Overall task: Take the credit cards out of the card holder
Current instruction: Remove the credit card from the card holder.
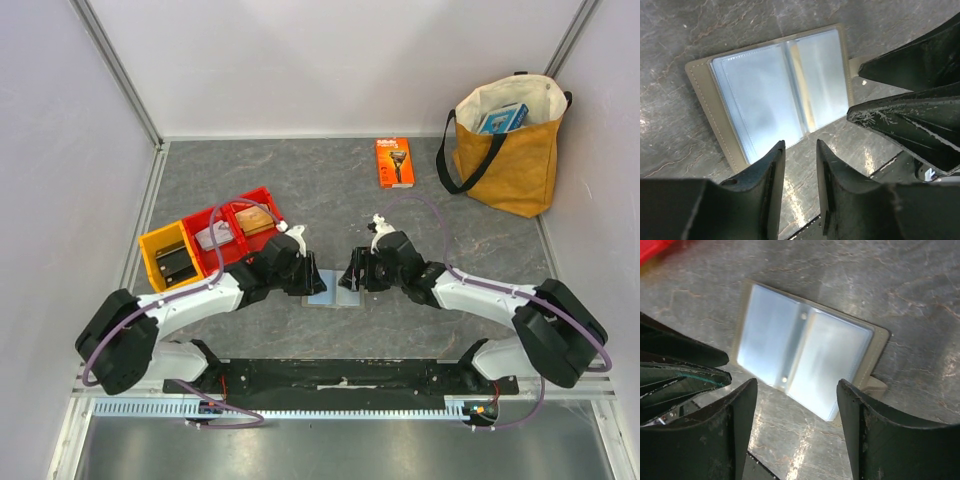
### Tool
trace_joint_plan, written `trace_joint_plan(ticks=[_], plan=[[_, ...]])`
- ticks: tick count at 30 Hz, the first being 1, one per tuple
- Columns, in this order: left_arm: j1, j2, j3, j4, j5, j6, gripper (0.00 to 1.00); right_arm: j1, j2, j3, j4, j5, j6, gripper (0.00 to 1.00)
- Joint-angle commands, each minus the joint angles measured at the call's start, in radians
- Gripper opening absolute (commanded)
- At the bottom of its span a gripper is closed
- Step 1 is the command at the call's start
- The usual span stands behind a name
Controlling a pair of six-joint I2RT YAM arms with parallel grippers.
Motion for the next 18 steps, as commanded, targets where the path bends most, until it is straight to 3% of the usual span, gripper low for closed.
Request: trace_joint_plan(ticks=[1,6,18], plan=[[-0.007,0.046,-0.057,0.132,0.011,-0.059,0.34,0.006,0.028,0.025,-0.008,0.088,0.033,0.69],[-0.005,0.07,-0.14,0.166,-0.004,-0.133,0.26,0.006,0.038,0.007,-0.009,0.114,0.037,0.61],[-0.005,0.021,-0.218,0.141,-0.057,-0.194,0.22,0.006,0.1,-0.024,0.057,0.085,0.052,0.49]])
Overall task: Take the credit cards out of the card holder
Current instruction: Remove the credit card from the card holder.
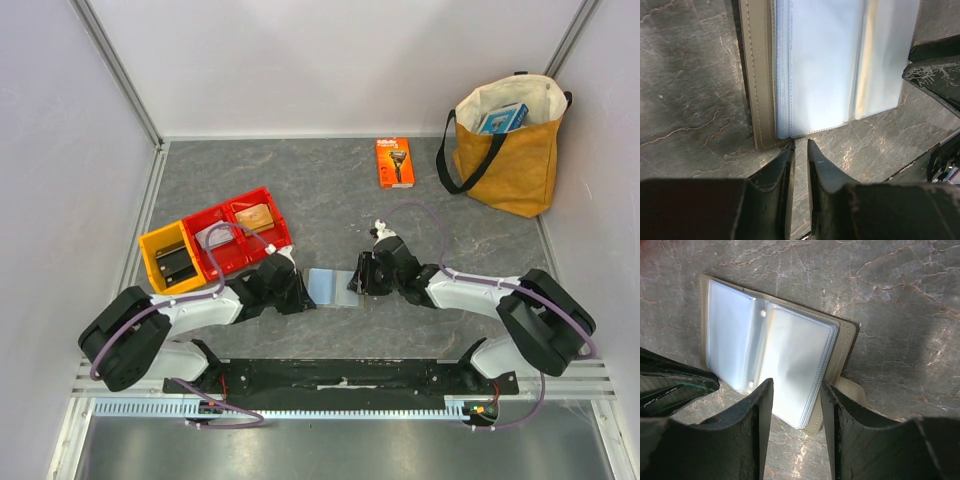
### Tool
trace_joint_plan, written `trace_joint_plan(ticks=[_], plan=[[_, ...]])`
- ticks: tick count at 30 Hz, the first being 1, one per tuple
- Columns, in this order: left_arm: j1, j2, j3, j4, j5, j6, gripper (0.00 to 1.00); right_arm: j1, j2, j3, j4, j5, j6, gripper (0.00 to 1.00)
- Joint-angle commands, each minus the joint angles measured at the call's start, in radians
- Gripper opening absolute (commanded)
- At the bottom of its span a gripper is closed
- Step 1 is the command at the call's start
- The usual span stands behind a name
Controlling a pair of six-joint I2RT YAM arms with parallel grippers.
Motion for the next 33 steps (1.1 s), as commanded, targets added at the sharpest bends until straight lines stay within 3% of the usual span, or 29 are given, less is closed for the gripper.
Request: trace_joint_plan(ticks=[1,11,18,26,33], plan=[[-0.003,-0.02,-0.015,-0.006,-0.045,-0.031,0.22,0.003,0.016,-0.002,0.049,0.006,0.013,0.49],[0.0,-0.092,0.025,-0.008,0.009,-0.028,0.22,0.003,0.01,-0.005,0.067,-0.007,0.007,0.44],[0.076,-0.158,0.117,-0.091,0.063,0.018,0.28,0.002,0.011,-0.004,0.07,-0.006,0.003,0.43],[0.143,0.022,0.194,-0.085,0.115,0.109,0.3,0.003,0.01,-0.005,0.073,-0.003,-0.007,0.43],[0.144,0.126,0.146,-0.046,0.145,0.093,0.28,0.003,0.002,-0.007,0.069,-0.01,-0.021,0.43]])
